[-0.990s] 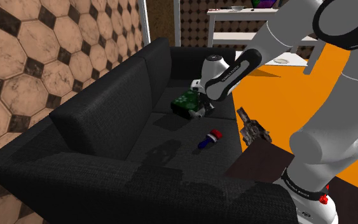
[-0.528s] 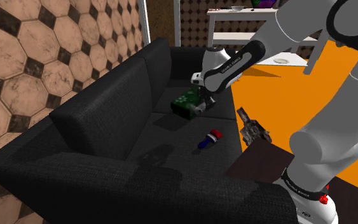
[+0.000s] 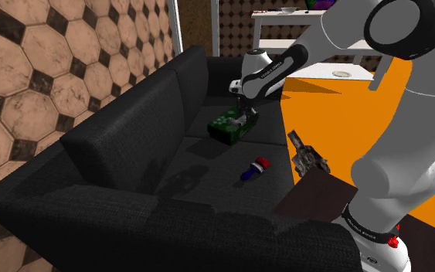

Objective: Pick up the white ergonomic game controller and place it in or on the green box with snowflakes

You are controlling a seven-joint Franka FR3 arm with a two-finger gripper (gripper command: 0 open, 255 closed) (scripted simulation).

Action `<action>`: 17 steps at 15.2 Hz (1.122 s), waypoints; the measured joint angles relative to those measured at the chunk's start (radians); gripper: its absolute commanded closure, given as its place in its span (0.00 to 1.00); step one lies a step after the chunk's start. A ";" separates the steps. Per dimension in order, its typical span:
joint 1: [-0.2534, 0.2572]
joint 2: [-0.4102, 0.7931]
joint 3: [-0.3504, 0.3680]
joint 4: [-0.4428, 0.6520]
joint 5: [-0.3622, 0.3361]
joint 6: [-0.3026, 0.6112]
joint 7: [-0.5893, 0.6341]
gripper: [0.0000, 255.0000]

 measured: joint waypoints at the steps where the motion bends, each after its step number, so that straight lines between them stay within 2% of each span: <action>1: -0.002 0.032 -0.006 0.041 -0.010 -0.011 -0.005 1.00; 9: 0.010 0.307 -0.050 0.435 -0.065 -0.140 -0.052 1.00; 12: 0.021 0.420 -0.063 0.616 -0.073 -0.208 -0.080 1.00; 14: 0.024 0.460 -0.069 0.665 -0.077 -0.216 -0.089 1.00; 17: 0.027 0.483 -0.075 0.667 -0.084 -0.195 -0.085 1.00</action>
